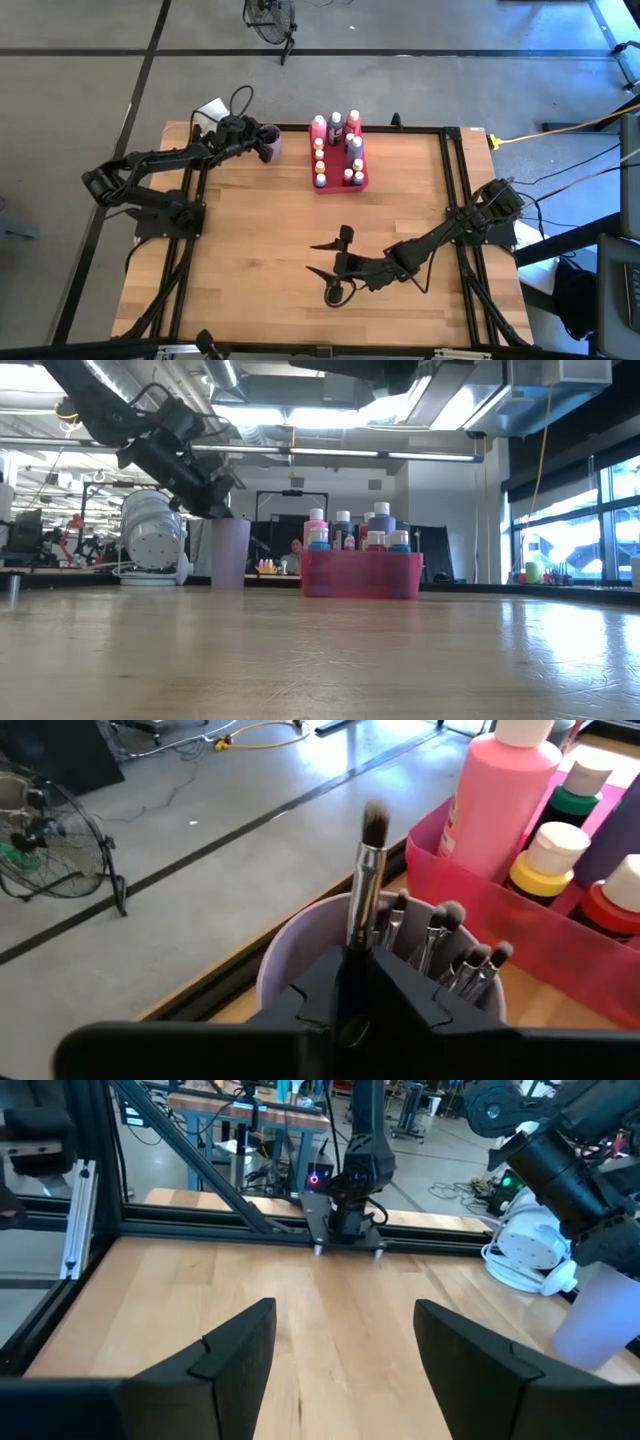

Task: Pick & Place Paint Supplies
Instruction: Put the black paint brush into the purple cup, then return to Home Position

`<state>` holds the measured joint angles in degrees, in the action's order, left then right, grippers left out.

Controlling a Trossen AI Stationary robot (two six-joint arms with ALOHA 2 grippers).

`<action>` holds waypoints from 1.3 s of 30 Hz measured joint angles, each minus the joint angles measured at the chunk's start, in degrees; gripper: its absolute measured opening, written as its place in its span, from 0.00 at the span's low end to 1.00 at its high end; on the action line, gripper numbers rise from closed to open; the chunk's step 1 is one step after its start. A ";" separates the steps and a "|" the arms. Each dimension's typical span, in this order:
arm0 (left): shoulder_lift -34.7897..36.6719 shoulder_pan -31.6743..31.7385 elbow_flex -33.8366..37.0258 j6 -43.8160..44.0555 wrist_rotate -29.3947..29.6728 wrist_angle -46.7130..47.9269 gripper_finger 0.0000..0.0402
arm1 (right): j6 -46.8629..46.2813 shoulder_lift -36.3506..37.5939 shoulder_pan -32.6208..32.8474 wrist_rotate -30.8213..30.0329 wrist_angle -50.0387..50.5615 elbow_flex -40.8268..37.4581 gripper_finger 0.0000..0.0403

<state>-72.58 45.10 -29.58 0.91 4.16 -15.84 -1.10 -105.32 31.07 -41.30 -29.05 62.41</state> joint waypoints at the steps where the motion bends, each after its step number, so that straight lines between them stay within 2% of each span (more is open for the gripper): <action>1: 0.07 0.00 0.00 0.00 -0.36 -0.06 0.13 | 0.00 0.00 0.02 0.00 0.16 0.00 0.60; 14: 1.27 0.00 0.09 1.37 -1.28 -0.15 0.36 | 0.01 0.00 0.00 -0.02 1.74 0.00 0.60; 20: 5.66 -0.75 0.09 2.36 -3.27 0.43 0.44 | -1.08 0.00 -0.25 -0.02 2.02 0.00 0.60; 23: 10.26 -1.79 0.09 1.80 -3.48 0.94 0.45 | -1.27 0.00 -0.37 -0.04 2.50 0.00 0.60; 27: 18.22 -3.67 0.09 0.27 -6.88 4.18 0.46 | -1.28 0.00 -0.37 -0.06 1.47 0.00 0.60; 33: 31.66 -7.02 0.09 3.88 -12.41 15.16 0.46 | -1.66 0.00 -0.35 -1.41 1.19 0.00 0.58; 36: 38.76 -8.19 0.09 3.75 -12.72 22.33 0.46 | -2.86 0.25 -0.37 -2.56 1.37 0.00 0.52; 39: 46.65 -8.59 0.09 2.57 -12.72 29.94 0.46 | -3.17 0.44 -0.37 -1.89 2.10 0.78 0.42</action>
<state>-25.93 36.51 -29.50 3.47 -8.56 14.10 -4.27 -104.88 30.70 -43.19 -26.94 63.19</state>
